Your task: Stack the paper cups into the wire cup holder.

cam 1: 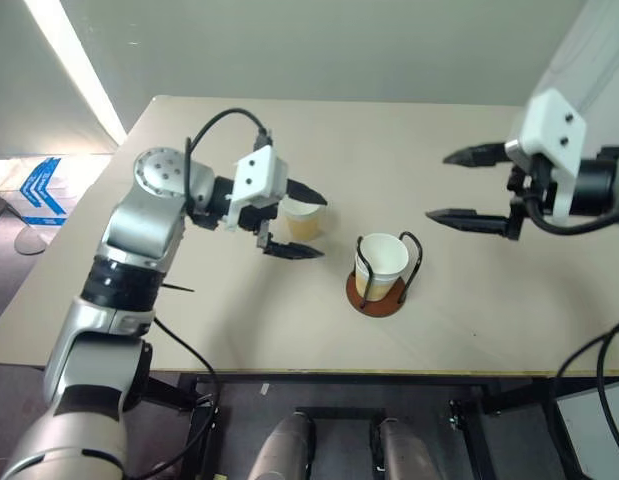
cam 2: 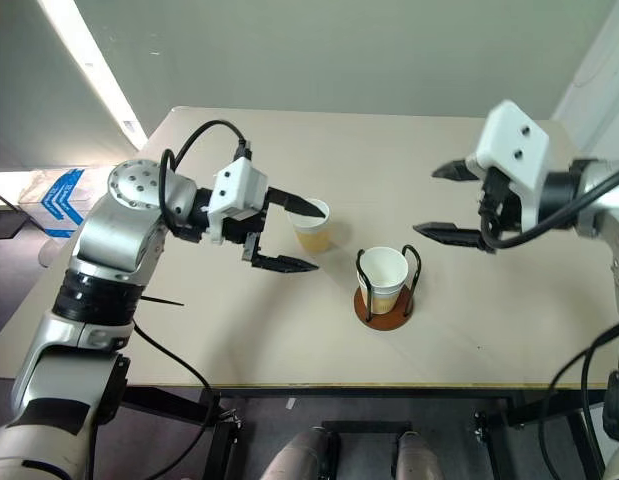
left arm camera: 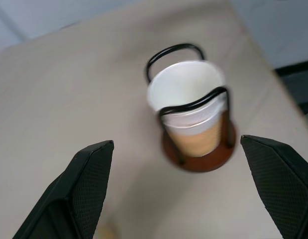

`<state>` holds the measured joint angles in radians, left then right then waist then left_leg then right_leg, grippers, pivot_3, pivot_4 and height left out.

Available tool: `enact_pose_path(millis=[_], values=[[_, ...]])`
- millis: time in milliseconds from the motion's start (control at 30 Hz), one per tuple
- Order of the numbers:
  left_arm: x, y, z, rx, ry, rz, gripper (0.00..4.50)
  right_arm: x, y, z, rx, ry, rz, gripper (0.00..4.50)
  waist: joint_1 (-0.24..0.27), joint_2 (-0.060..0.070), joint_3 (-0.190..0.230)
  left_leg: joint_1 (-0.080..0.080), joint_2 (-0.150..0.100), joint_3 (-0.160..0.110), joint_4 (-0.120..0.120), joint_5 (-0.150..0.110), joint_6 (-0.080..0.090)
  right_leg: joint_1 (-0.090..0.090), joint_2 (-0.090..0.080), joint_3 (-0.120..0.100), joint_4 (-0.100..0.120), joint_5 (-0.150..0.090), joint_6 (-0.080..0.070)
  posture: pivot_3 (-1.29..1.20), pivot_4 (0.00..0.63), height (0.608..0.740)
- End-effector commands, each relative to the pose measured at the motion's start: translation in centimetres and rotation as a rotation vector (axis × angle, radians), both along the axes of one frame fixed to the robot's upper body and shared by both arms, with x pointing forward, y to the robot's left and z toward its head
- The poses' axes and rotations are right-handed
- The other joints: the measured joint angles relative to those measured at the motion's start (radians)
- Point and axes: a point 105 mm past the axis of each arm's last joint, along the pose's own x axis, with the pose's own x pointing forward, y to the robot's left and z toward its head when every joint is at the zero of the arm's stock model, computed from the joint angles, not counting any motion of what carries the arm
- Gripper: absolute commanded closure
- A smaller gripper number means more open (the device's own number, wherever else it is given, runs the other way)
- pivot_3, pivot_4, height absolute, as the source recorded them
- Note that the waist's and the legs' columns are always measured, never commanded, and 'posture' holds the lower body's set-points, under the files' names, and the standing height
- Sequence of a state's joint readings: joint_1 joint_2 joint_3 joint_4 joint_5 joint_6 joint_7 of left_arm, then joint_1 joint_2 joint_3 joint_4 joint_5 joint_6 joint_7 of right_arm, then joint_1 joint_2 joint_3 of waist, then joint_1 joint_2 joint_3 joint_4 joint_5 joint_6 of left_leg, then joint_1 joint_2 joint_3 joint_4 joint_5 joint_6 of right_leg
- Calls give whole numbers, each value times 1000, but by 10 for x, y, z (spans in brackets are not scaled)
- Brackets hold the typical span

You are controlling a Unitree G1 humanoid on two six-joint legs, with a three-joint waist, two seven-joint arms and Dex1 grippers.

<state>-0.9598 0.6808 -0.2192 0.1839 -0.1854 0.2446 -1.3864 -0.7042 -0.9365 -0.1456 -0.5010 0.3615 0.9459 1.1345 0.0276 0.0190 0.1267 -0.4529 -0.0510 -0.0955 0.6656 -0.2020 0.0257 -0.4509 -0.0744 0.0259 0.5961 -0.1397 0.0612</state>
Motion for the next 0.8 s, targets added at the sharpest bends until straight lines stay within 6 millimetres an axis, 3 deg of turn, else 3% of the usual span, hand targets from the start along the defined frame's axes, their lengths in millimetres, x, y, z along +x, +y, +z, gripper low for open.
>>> enact_pose_path(millis=[33, 333, 800], values=[[22, 3, -7, 128, -145, 70, 0, -11, -3, 5, 49, -59, -32, 477, -2, 0, 0, 0, 0, 0, 0, 0, 0, 0, 0, 0, 0, 0, 0, 0, 150, 740], [60, -10, -17, 281, -307, 115, 0, -16, -7, -19, 31, -14, -73, 477, 0, 0, 0, -1, -1, 0, 0, -2, 6, 0, 0, 1, 0, 2, 3, 0, 150, 740], [82, -4, -42, 407, -349, 143, 0, -20, -3, -21, 41, -2, -55, 477, -1, 0, 0, -2, -3, 0, 0, -2, 4, -1, -1, 3, -3, 5, 15, 0, 150, 740]])
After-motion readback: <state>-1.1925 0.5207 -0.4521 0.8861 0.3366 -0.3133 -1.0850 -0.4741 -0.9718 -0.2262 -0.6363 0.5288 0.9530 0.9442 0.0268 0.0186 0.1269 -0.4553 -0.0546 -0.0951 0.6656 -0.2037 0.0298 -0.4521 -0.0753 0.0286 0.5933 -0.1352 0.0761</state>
